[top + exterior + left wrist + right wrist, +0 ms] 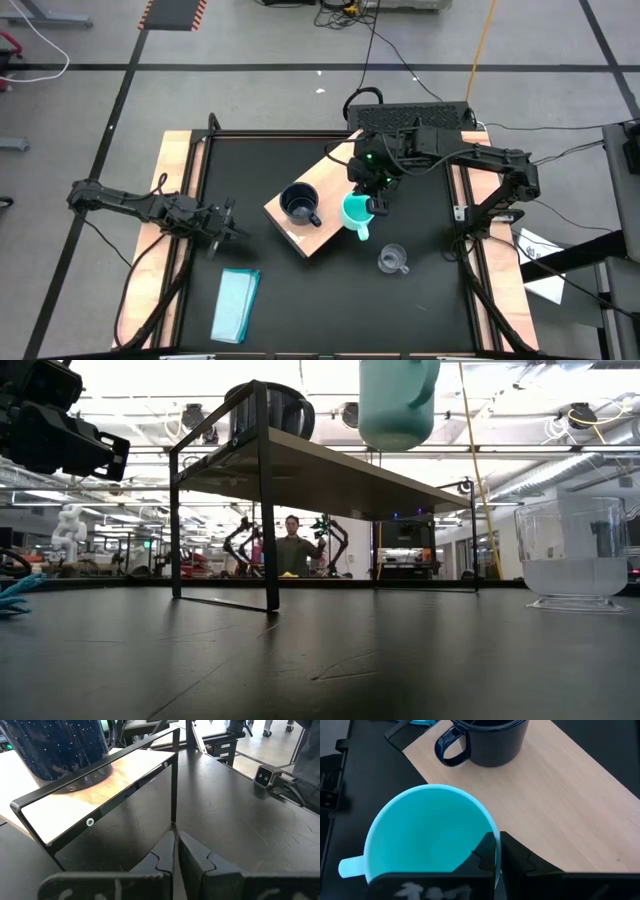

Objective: Stack small to large cups/mugs on shelf
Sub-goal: Put the blue cup on the shelf

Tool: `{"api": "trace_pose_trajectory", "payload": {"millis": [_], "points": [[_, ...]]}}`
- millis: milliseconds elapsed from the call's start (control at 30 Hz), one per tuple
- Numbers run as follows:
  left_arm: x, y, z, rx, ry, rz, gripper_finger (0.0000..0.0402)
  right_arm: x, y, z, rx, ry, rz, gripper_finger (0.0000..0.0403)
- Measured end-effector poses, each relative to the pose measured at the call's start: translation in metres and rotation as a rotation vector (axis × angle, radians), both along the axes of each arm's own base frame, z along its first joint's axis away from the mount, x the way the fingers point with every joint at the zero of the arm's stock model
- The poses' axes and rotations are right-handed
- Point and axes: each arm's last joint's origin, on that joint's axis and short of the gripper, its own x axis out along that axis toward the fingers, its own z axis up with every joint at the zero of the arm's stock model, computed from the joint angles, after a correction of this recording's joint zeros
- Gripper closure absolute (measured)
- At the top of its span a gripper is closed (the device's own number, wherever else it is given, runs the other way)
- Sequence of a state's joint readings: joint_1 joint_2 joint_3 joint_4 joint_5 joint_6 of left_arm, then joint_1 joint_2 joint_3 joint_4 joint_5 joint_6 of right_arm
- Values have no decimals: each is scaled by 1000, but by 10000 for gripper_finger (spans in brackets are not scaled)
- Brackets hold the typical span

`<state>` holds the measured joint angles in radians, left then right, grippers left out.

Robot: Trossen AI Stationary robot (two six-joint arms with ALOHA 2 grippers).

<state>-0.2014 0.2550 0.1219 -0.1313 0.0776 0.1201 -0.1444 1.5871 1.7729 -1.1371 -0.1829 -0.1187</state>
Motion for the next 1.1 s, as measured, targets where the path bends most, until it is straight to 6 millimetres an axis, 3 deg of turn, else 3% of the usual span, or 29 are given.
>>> {"api": "trace_pose_trajectory", "payload": {"millis": [600,833,1100], "points": [[0,0,0,1,0,-1,376,1,-2,1,2,-20,-14,402],[0,0,0,5,-1,-2,376,-1,-12,8,-1,-42,-47,403],[0,0,-1,2,9,-1,376,14,-25,12,-10,-34,-64,403]]}}
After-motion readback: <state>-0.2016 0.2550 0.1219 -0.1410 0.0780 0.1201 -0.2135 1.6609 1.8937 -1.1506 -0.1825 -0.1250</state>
